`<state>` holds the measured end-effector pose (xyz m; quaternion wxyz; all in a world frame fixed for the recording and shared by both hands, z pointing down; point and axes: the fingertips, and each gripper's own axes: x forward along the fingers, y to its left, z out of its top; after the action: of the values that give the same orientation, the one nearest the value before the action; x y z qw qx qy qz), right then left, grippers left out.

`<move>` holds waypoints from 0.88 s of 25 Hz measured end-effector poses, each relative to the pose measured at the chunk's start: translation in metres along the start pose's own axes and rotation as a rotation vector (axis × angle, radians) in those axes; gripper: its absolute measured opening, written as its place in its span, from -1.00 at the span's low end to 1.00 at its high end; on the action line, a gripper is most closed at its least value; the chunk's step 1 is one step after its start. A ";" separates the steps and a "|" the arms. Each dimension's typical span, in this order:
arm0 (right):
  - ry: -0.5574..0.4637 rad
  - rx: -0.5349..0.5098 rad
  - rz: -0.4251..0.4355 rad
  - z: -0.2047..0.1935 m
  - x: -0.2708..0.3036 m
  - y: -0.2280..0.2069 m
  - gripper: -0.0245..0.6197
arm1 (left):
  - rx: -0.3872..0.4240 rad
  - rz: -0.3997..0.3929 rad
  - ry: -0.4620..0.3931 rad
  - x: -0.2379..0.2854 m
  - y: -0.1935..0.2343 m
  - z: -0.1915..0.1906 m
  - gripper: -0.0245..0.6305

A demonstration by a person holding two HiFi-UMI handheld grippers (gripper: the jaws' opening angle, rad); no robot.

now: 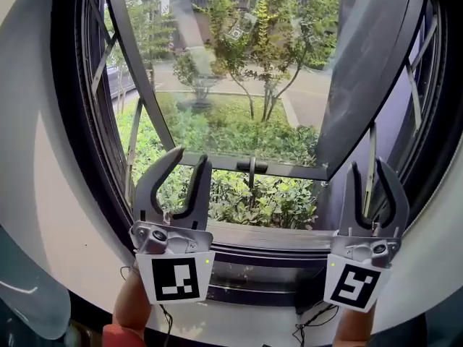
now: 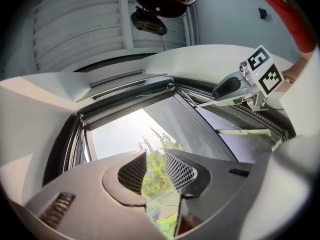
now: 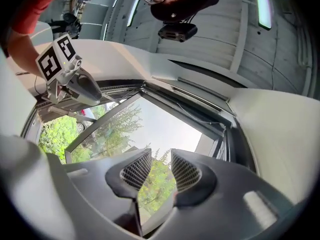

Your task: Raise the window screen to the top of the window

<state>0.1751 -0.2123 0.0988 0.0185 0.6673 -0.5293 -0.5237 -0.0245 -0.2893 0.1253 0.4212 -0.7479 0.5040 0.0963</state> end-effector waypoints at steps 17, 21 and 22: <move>0.291 0.332 0.163 -0.114 -0.102 0.120 -0.56 | -0.330 -0.062 0.337 -0.087 -0.084 -0.147 -0.63; 0.362 0.431 0.190 -0.129 -0.131 0.147 -0.56 | -0.390 -0.063 0.396 -0.107 -0.101 -0.169 -0.63; 0.381 0.447 0.202 -0.131 -0.138 0.154 -0.56 | -0.406 -0.061 0.404 -0.112 -0.104 -0.173 -0.63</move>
<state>0.1784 -0.2496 0.3407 0.0218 0.6850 -0.6820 -0.2554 -0.0389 -0.3255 0.3530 0.1565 -0.8357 0.5254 0.0319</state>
